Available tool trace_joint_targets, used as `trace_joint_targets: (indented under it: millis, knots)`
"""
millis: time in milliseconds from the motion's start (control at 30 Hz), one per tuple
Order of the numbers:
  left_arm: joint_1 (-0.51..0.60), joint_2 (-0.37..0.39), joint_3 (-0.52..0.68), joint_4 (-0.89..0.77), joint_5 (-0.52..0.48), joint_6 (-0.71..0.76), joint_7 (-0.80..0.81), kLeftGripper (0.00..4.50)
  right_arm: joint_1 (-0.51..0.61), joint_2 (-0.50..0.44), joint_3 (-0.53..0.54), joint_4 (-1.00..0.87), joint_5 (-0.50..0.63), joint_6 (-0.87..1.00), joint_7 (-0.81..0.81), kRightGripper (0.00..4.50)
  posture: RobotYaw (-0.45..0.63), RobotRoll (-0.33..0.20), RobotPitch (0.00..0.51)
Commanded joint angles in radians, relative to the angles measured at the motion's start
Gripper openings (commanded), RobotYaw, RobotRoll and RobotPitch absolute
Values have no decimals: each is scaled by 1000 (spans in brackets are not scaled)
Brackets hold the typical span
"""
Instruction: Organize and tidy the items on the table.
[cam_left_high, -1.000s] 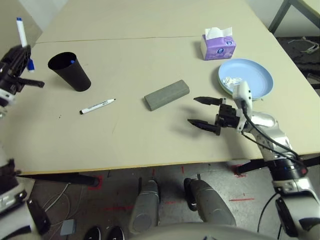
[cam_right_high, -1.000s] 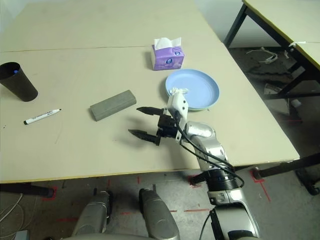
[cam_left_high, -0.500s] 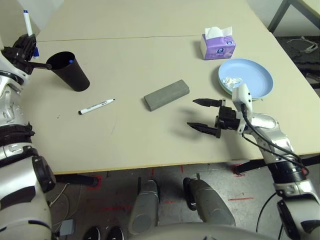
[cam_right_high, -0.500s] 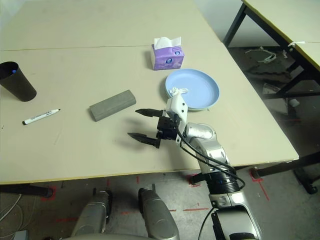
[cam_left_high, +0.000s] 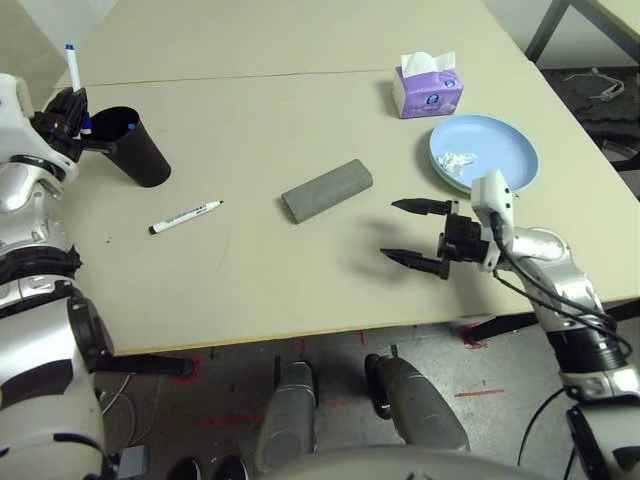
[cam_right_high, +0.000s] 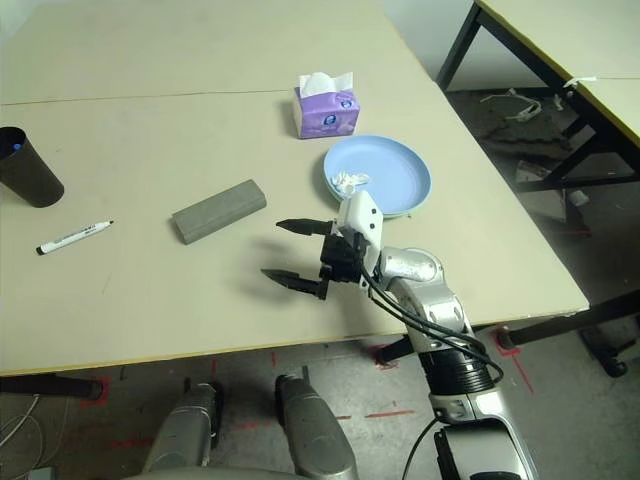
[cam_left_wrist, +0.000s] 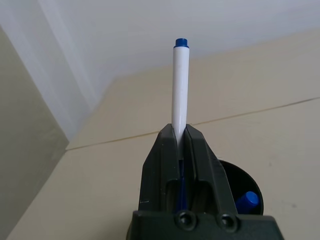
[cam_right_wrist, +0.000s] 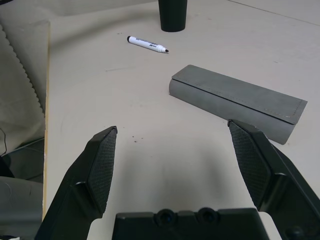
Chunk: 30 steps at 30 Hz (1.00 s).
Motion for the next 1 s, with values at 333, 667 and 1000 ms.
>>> trace_joint_targets:
  millis: [333, 667, 1000]
  knots:
    - [64, -5, 36, -52, -52, -18, -3, 3677, -26, -8, 3, -37, 13, 41, -2, 4500, -180, 0, 229]
    - [127, -4, 52, -180, -100, 48, -45, 4458, -31, 2, 12, -26, 9, 36, 1, 4500, -168, 0, 228]
    - [12, 135, -89, -191, -2, 345, -158, 4458, -51, 6, 1, -22, 9, 39, -7, 4500, -175, 0, 229]
